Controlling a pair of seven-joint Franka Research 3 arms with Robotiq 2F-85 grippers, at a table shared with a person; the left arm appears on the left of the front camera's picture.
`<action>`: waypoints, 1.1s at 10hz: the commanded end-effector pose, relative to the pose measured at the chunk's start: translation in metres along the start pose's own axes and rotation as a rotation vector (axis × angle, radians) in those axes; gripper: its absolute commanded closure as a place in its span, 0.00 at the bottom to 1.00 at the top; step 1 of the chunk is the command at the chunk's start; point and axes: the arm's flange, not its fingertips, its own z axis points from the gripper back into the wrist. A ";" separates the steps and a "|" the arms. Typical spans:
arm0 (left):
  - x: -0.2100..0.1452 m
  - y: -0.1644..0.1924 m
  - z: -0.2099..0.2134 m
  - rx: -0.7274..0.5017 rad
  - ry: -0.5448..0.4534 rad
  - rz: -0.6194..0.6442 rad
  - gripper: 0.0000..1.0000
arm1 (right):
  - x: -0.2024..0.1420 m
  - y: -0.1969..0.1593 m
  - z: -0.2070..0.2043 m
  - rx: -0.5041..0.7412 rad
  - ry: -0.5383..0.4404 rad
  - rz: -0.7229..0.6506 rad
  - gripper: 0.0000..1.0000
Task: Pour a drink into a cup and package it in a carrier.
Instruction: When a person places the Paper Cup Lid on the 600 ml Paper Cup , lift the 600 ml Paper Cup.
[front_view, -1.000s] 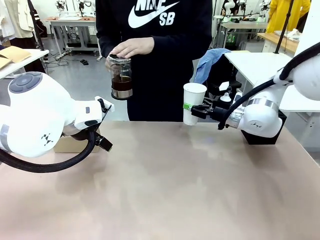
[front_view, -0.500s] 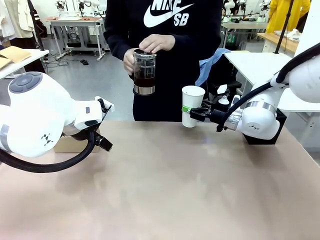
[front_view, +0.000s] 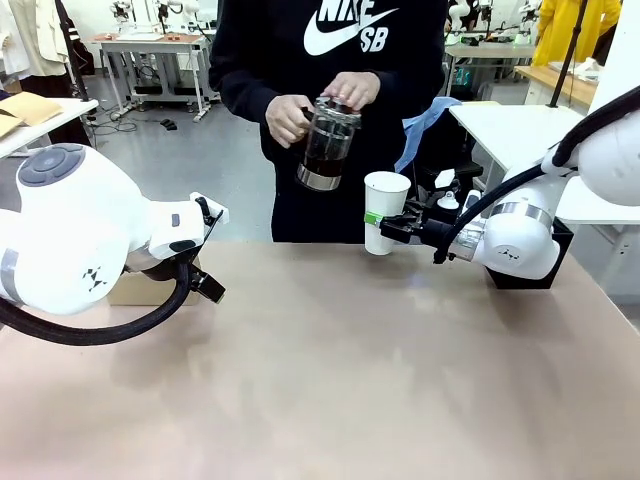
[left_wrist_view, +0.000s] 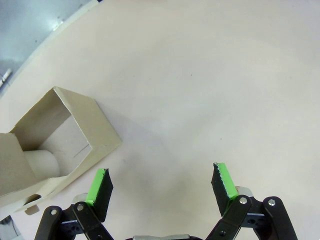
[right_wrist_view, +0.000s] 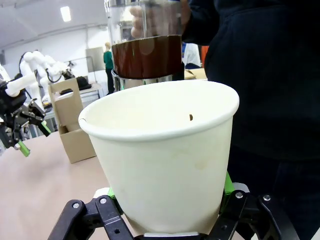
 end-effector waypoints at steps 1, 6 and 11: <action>0.000 0.000 0.000 -0.001 -0.001 0.000 0.00 | 0.001 0.000 -0.001 -0.002 0.004 0.000 0.19; 0.000 0.000 0.000 -0.001 -0.001 0.000 0.00 | 0.001 0.000 -0.001 -0.002 0.004 0.000 0.19; 0.000 0.000 0.000 -0.001 -0.001 0.000 0.00 | 0.001 0.000 -0.001 -0.002 0.004 0.000 0.19</action>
